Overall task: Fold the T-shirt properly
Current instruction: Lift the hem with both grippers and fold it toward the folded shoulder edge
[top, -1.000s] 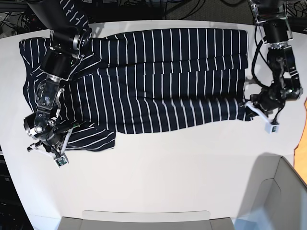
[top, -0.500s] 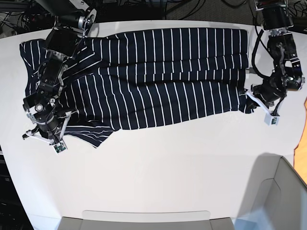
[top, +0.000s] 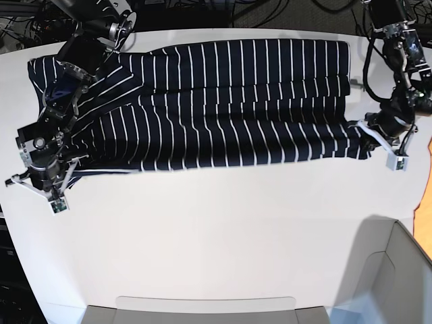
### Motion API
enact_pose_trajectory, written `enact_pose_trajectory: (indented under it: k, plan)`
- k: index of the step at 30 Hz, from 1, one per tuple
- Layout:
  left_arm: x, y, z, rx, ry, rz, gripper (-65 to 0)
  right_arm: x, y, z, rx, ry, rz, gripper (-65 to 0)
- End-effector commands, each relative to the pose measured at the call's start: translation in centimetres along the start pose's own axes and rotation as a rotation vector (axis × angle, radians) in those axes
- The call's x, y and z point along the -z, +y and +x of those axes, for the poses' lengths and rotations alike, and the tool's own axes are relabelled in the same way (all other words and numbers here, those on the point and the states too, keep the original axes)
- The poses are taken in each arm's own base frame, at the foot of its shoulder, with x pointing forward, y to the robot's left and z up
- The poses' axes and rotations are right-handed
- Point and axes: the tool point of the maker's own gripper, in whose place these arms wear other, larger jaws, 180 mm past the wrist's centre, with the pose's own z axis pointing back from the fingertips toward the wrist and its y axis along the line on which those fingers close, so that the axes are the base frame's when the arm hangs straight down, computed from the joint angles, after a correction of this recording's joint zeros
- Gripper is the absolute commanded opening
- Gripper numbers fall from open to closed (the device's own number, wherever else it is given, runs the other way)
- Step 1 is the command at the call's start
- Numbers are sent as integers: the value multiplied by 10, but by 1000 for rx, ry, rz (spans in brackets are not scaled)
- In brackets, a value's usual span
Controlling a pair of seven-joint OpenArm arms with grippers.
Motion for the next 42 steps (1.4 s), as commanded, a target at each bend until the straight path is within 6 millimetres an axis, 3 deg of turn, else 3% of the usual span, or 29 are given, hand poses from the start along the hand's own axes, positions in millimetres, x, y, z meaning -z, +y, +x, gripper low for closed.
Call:
enact_pose_trajectory:
  k: [1, 7, 20, 27, 36, 42]
  plan:
    - [-9, 0, 17, 30, -44, 9, -650, -5, -16, 9, -4, -30, -37, -650]
    - [-13, -10, 14, 45, -28, -1, -650, -10, -9, -3, -20, -14, -38, -650]
    - [-14, -10, -48, 28, 119, -2, -650, -20, 7, -40, -69, 45, -24, -650]
    - [-30, -22, -57, 82, 124, -1, -650, -26, 15, -57, -93, 74, -14, -650]
    - [-36, -24, -88, 75, 199, -4, -650, -40, 30, -85, -130, 117, 3, -650]
    - [-46, -14, -105, 18, 218, 29, -650, -45, 15, -111, -52, 177, -34, -650]
